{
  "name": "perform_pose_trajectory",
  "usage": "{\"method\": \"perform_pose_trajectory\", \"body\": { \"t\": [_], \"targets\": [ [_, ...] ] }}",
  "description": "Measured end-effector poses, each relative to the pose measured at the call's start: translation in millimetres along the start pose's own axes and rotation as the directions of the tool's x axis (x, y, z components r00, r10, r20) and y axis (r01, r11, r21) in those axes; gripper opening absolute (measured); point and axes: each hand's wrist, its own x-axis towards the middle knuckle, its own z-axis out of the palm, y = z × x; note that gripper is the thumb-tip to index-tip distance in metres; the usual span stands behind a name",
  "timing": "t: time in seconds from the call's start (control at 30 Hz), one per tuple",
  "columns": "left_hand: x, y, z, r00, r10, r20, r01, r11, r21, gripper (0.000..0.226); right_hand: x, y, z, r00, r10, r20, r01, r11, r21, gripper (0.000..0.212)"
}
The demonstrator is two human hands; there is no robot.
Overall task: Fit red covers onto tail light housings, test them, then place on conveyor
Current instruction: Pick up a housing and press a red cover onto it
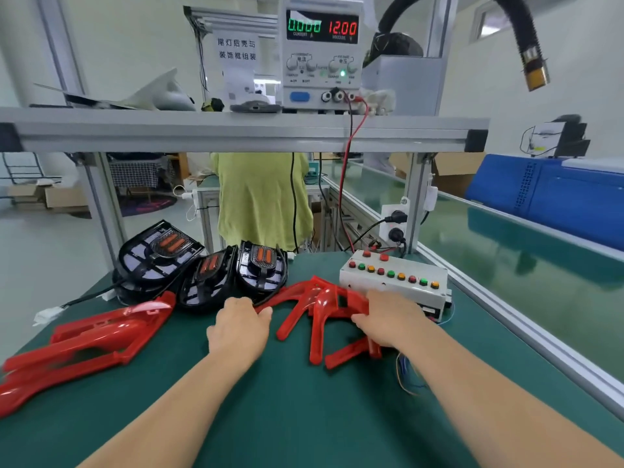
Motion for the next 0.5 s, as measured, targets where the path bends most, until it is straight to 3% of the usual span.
{"method": "perform_pose_trajectory", "body": {
  "t": [0.17,0.33,0.5],
  "targets": [
    [14,-9,3,0.998,-0.02,-0.067,0.021,1.0,0.017,0.037,10,12,1,0.999,0.033,0.027,-0.03,0.996,-0.08,0.046],
    [18,-19,10,0.995,0.028,-0.094,-0.019,0.995,0.097,0.042,10,11,1,0.999,0.002,0.034,0.002,0.994,-0.112,0.046],
    [24,-23,8,0.995,0.067,-0.079,-0.072,0.996,-0.057,0.031,6,-6,-1,0.996,-0.06,0.069,0.061,0.998,-0.019,0.034]
  ]
}}
